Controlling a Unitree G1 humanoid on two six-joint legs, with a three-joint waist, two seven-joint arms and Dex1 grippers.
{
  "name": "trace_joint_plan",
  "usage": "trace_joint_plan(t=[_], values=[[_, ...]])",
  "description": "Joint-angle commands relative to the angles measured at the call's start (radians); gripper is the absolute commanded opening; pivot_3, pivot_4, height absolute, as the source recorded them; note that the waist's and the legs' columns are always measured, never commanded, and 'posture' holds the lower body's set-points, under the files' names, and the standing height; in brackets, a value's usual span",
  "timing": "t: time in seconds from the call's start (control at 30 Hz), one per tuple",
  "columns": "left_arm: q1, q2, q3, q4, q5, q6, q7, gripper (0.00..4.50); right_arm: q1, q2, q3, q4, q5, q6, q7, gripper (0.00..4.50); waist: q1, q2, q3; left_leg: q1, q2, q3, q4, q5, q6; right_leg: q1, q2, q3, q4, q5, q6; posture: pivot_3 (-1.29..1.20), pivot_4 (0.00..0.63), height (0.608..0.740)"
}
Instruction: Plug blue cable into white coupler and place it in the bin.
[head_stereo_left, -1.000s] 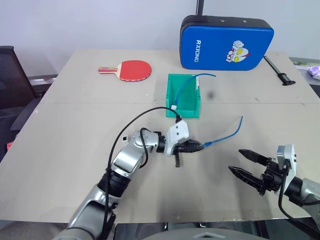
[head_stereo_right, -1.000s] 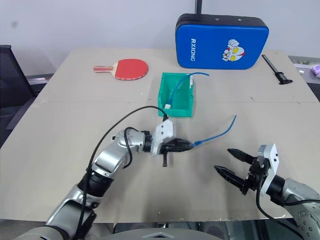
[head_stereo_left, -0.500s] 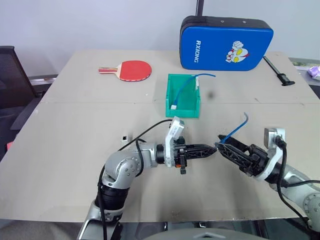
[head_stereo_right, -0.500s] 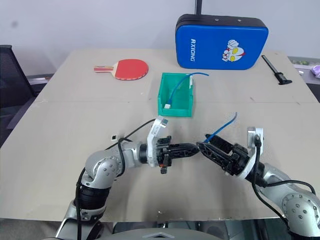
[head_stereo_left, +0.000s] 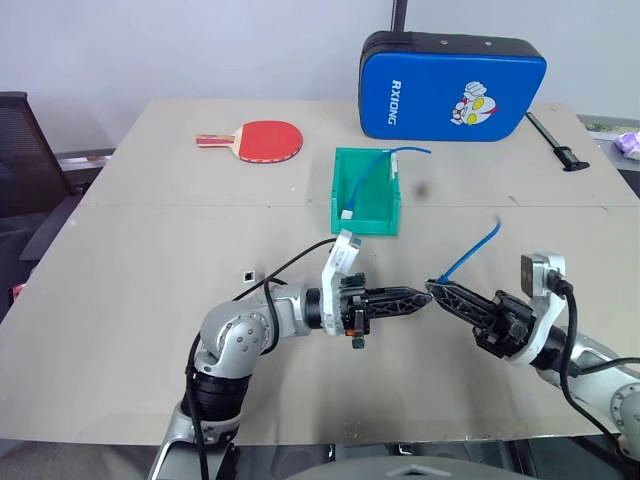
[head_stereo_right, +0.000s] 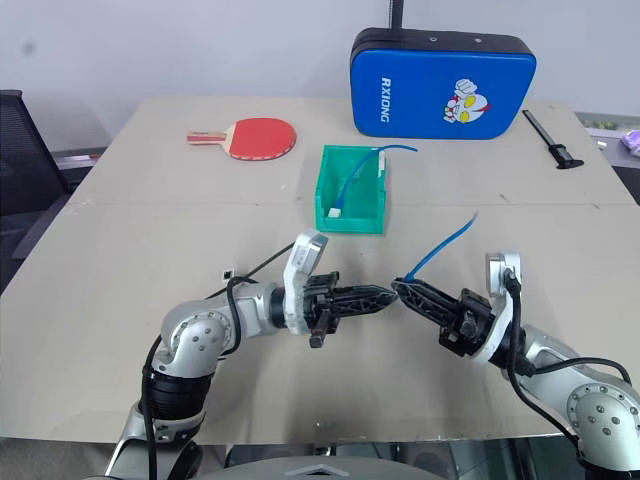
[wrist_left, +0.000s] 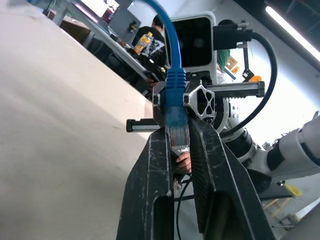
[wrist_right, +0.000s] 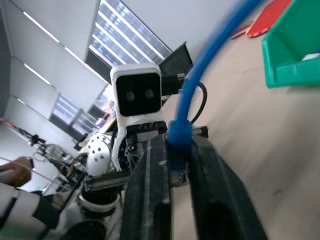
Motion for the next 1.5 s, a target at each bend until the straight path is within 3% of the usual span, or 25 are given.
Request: trace_joint_plan(t=[0.03, 0.23, 0.4, 0.57, 0.7, 0.9, 1.1, 1.27, 1.5], values=[[0.009, 0.011, -0.007, -0.027, -0.026, 0.008, 0.002, 0.00, -0.022, 0.008, -0.015, -0.048, 0.066, -0.016, -0.007, 0.07, 0.000, 0.000, 0.000, 0.000, 0.000, 0.000, 0.000, 0.000, 0.000, 0.000, 0.000, 0.000, 0.000, 0.000, 0.000, 0.00, 0.150, 0.728], [0.017, 0.024, -0.013, -0.027, -0.049, 0.009, -0.007, 0.00, -0.019, -0.003, -0.013, -0.051, 0.099, -0.008, 0.004, 0.07, 0.000, 0.000, 0.000, 0.000, 0.000, 0.000, 0.000, 0.000, 0.000, 0.000, 0.000, 0.000, 0.000, 0.000, 0.000, 0.00, 0.150, 0.728], [0.044, 0.053, -0.020, -0.066, -0.064, -0.013, -0.040, 2.21, -0.030, -0.005, -0.011, -0.042, 0.106, -0.011, -0.001, 0.00, -0.001, 0.000, 0.000, 0.000, 0.000, 0.000, 0.000, 0.000, 0.000, 0.000, 0.000, 0.000, 0.000, 0.000, 0.000, 0.00, 0.150, 0.728], [0.140, 0.115, 0.016, -0.157, 0.011, -0.090, 0.018, 4.49, -0.038, 0.001, -0.024, -0.021, 0.072, -0.034, 0.023, 0.00, -0.001, -0.001, 0.000, 0.000, 0.000, 0.000, 0.000, 0.000, 0.000, 0.000, -0.001, 0.000, -0.001, 0.000, 0.000, 0.00, 0.150, 0.728], [0.284, 0.167, 0.063, -0.275, 0.181, -0.239, 0.147, 4.49, -0.071, 0.039, -0.012, 0.001, -0.070, -0.104, 0.022, 0.00, -0.003, -0.001, 0.001, 0.000, 0.001, 0.000, -0.002, 0.000, 0.000, -0.001, -0.001, 0.001, -0.001, 0.000, 0.000, 0.00, 0.150, 0.728], [0.652, 0.055, 0.092, -0.359, 0.714, -0.700, 0.542, 4.49, -0.126, 0.088, 0.073, 0.071, -0.371, -0.240, 0.103, 0.00, -0.002, -0.002, 0.001, -0.001, 0.004, 0.001, -0.003, 0.000, 0.000, -0.001, -0.004, 0.001, -0.004, 0.000, 0.000, 0.00, 0.150, 0.728], [0.794, -0.037, 0.097, -0.293, 1.007, -0.937, 0.773, 4.49, -0.182, 0.120, 0.133, 0.108, -0.522, -0.344, 0.218, 0.00, 0.013, -0.002, 0.002, -0.009, 0.004, -0.002, -0.002, -0.001, 0.002, -0.005, -0.006, -0.003, -0.008, 0.000, -0.001, 0.00, 0.150, 0.728], [0.762, -0.088, 0.098, -0.209, 1.113, -0.988, 0.862, 4.49, -0.208, 0.126, 0.132, 0.140, -0.560, -0.361, 0.251, 0.00, 0.009, -0.002, 0.002, -0.010, 0.004, -0.002, -0.002, -0.001, 0.002, -0.005, -0.006, -0.008, -0.008, 0.000, -0.001, 0.00, 0.150, 0.728], [0.581, -0.169, 0.137, 0.015, 1.027, -0.923, 0.860, 4.49, -0.213, 0.143, 0.128, 0.147, -0.582, -0.370, 0.254, 0.00, 0.003, -0.001, 0.002, -0.012, 0.004, -0.004, -0.001, -0.001, 0.002, -0.006, -0.006, -0.011, -0.008, 0.001, 0.000, 0.00, 0.150, 0.728]])
